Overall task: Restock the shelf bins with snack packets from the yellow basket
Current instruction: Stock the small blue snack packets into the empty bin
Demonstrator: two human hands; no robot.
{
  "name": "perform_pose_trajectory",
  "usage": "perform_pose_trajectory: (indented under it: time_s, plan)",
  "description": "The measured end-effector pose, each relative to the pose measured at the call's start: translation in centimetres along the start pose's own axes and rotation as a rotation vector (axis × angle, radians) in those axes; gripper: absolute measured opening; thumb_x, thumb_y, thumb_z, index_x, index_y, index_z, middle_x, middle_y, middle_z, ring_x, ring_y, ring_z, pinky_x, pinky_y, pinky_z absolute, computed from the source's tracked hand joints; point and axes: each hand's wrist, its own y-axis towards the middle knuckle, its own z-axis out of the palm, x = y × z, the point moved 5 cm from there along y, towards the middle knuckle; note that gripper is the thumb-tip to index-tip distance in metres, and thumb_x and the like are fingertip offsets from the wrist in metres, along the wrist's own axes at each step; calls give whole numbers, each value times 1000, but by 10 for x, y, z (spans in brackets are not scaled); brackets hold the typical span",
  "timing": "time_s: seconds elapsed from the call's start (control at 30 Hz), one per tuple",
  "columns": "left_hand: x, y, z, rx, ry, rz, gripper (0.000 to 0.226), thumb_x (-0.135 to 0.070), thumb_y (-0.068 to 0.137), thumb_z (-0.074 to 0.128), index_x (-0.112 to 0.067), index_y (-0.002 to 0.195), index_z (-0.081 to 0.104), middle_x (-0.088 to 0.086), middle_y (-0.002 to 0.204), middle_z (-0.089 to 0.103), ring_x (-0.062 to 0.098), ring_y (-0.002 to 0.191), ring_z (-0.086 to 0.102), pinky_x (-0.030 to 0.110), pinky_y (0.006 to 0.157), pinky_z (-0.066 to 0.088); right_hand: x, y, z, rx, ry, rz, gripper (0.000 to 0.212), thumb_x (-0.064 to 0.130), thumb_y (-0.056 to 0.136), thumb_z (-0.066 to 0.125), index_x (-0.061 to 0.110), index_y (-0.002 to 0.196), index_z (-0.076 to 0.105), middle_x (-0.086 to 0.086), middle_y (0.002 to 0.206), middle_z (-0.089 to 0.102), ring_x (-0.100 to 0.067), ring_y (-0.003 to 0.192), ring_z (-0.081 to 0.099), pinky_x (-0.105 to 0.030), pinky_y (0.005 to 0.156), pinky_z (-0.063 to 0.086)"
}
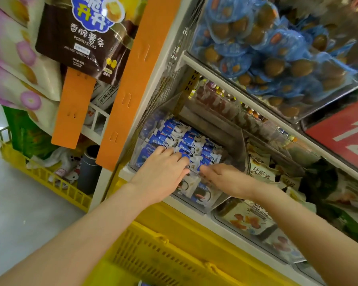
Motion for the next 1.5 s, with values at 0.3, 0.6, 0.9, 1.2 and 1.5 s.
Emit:
perform_pose_trajectory:
  time_s: [0.3, 0.6, 0.9, 1.2, 1.5]
  plan:
    - [-17, -25, -9, 45, -65, -87, 44, -32, 99, 32, -22, 142, 29, -1, 147, 32, 15, 139, 22, 29, 115, 6, -2, -51, 41, -408, -135, -149, 54, 45, 96, 37, 19, 143, 28, -3, 141, 44, -17, 130, 40, -30, 107, 32]
    - [-36, -125, 22, 38, -79, -232, 25, -20, 91, 54, -15, 115, 59, 4, 110, 58, 24, 103, 55, 40, 88, 42, -40, -116, 137, -721, -69, -255, 23, 16, 87, 65, 8, 109, 62, -6, 105, 64, -24, 94, 63, -34, 79, 52]
    - [17, -209, 97, 358, -57, -695, 44, -21, 95, 45, -4, 135, 39, 17, 129, 49, 33, 117, 46, 41, 96, 34, -119, -80, 334, -51, 213, 85, 40, 30, 102, 33, 18, 140, 31, 1, 138, 39, -12, 125, 39, -20, 103, 30]
    - [42, -239, 127, 344, -364, -918, 22, -31, 98, 35, -12, 92, 44, 16, 79, 63, 35, 78, 63, 45, 69, 48, -84, -22, 436, 194, 236, 32, 55, 19, 99, 42, 14, 149, 18, -6, 154, 22, -22, 142, 20, -31, 116, 18]
    - [44, -239, 130, 291, -329, -870, 22, -34, 98, 34, -15, 90, 41, 14, 76, 63, 35, 74, 61, 47, 66, 48, -76, 0, 468, 247, 128, 94, 49, 14, 95, 50, 11, 140, 31, -10, 143, 37, -25, 130, 38, -31, 102, 36]
